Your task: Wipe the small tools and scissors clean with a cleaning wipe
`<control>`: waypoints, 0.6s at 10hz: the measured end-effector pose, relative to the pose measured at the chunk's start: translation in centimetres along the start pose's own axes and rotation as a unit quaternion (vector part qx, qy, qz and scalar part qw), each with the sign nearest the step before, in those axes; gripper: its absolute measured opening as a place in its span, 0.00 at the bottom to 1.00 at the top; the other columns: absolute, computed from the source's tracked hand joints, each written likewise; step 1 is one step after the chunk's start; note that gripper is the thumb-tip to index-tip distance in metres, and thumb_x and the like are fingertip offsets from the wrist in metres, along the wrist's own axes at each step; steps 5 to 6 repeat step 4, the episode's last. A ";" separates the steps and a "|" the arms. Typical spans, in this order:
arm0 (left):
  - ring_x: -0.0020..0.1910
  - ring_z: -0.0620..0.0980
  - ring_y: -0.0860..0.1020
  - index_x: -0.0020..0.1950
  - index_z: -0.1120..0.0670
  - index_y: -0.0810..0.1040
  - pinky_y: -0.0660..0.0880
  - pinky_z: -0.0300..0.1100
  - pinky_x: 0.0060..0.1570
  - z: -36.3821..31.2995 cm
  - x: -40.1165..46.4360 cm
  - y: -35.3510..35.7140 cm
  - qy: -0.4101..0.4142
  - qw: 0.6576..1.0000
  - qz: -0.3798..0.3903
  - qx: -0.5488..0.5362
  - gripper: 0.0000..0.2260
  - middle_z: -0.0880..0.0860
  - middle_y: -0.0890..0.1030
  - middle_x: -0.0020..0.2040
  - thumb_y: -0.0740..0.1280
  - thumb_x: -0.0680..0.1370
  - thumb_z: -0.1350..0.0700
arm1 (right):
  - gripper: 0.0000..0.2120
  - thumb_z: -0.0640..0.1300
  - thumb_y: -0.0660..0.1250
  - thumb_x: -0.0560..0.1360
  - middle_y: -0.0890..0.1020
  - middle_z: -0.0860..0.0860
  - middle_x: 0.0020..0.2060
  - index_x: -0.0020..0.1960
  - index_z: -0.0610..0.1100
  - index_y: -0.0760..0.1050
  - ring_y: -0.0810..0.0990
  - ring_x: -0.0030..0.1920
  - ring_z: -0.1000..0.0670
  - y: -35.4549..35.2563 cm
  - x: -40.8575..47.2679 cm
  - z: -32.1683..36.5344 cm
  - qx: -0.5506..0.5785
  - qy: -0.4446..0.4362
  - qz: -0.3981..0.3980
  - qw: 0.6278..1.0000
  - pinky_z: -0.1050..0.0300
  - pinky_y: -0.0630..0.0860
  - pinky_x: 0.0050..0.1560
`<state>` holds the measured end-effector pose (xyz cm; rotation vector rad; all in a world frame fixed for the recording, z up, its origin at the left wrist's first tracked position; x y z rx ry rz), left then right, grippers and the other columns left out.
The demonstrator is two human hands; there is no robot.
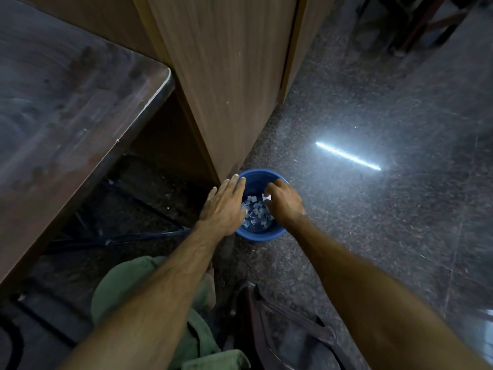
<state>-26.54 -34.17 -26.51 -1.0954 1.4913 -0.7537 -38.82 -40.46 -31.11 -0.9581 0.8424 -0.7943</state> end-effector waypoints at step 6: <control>0.78 0.52 0.53 0.79 0.56 0.48 0.55 0.54 0.75 0.1 -1.8 -0.5 -0.007 1.000 -0.016 -0.011 0.34 0.54 0.51 0.80 0.63 0.79 0.53 | 0.13 0.51 0.60 0.79 0.77 0.46 0.53 0.56 0.43 0.76 0.77 0.51 0.46 -1.3 -1.4 0.7 0.007 -0.007 -0.046 0.999 0.49 0.75 0.52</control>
Point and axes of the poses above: each hand's wrist, its own x-axis towards the middle knuckle, its own y-axis out of the palm, z = x × y, the point moved 8 cm from there along x, towards the middle knuckle
